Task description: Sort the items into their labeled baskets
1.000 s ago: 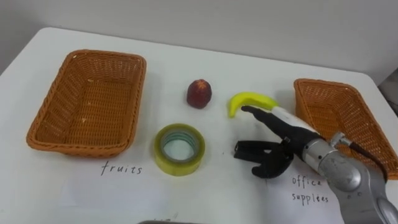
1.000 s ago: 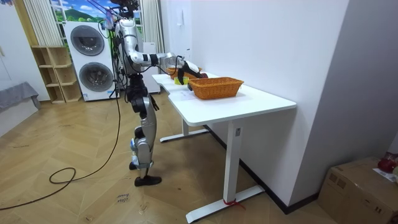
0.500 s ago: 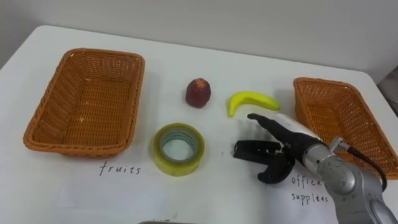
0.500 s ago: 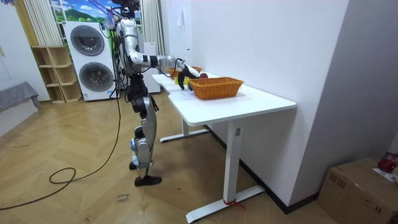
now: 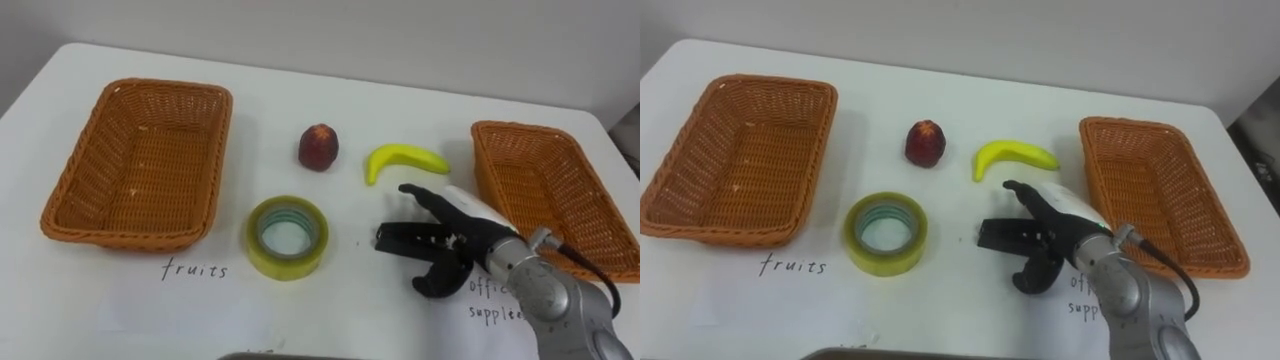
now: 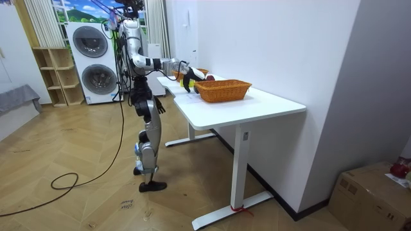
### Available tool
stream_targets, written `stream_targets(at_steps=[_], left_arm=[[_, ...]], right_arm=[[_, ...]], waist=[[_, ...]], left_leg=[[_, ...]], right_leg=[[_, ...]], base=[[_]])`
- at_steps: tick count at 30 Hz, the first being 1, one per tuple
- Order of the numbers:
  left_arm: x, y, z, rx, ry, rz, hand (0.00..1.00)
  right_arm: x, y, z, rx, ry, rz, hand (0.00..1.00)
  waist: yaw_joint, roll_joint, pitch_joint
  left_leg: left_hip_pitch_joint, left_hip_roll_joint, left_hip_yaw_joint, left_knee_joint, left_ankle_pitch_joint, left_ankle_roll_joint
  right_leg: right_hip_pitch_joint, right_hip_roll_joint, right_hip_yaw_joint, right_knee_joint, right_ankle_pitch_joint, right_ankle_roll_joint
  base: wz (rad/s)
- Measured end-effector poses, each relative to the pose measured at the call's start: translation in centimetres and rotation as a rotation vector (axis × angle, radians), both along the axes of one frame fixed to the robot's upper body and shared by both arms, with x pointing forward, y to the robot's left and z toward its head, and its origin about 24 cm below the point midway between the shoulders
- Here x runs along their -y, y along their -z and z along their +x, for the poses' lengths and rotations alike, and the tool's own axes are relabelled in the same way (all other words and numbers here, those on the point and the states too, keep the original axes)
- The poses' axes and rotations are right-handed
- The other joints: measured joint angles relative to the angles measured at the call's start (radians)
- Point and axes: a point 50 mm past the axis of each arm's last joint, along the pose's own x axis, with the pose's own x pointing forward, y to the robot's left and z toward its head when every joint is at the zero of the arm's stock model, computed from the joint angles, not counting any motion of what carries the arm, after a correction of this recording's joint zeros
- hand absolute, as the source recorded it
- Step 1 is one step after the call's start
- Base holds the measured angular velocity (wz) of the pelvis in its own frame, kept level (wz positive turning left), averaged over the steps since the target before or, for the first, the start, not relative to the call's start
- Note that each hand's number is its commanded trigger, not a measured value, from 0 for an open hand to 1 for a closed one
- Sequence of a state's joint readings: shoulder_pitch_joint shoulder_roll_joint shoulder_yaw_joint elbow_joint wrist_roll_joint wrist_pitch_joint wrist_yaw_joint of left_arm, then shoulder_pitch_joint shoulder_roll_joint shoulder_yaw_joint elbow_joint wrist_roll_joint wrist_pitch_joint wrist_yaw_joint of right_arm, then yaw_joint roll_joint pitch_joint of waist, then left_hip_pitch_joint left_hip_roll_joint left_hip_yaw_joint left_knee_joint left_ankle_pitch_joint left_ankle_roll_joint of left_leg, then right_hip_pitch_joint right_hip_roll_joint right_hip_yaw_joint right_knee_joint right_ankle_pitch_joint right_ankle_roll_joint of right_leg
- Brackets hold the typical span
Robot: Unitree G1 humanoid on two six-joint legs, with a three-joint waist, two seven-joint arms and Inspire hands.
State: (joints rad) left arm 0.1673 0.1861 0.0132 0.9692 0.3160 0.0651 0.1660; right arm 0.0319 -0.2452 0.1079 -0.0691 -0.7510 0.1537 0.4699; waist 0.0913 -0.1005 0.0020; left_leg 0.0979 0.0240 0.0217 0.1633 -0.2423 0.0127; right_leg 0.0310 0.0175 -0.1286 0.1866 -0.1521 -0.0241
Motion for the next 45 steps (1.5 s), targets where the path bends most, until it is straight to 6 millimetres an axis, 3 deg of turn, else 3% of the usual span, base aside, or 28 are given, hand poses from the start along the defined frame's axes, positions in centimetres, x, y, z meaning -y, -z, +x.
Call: stream_targets(at_steps=[14,28,44,45], left_arm=[[0.0,-0.2,0.3,0.022,0.005,0.022,0.00],[-0.1,-0.2,0.3,0.013,0.006,0.023,0.00],[-0.2,-0.2,0.0,-0.004,-0.002,0.079,0.00],[-0.2,-0.2,0.0,-0.003,-0.004,0.085,0.00]], right_arm=[[-0.6,0.4,-0.2,-0.012,-0.023,-0.031,0.00],[-0.5,1.0,-0.4,-0.077,-0.023,-0.031,0.00],[-0.2,2.0,-0.5,-0.155,-0.001,0.001,0.00],[-0.3,2.1,-0.5,-0.157,-0.002,0.000,0.09]], waist=[[0.000,0.001,-0.0003],[0.000,-0.018,-0.0021],[-0.001,-0.022,-0.0015],[-0.001,-0.024,-0.0016]], left_leg=[[0.001,0.000,-0.001,0.003,0.001,0.000],[0.001,0.000,0.000,0.004,0.002,-0.001],[0.002,0.000,-0.003,0.007,0.006,-0.004],[0.001,0.000,-0.003,0.007,0.006,-0.004]], right_leg=[[0.002,0.001,-0.002,-0.001,0.007,-0.001],[0.002,0.001,-0.001,-0.001,0.008,-0.002],[0.003,-0.001,-0.011,-0.001,0.012,-0.005],[0.004,-0.001,-0.011,-0.003,0.012,-0.005]], base=[[0.00],[0.00],[0.00],[0.00]])
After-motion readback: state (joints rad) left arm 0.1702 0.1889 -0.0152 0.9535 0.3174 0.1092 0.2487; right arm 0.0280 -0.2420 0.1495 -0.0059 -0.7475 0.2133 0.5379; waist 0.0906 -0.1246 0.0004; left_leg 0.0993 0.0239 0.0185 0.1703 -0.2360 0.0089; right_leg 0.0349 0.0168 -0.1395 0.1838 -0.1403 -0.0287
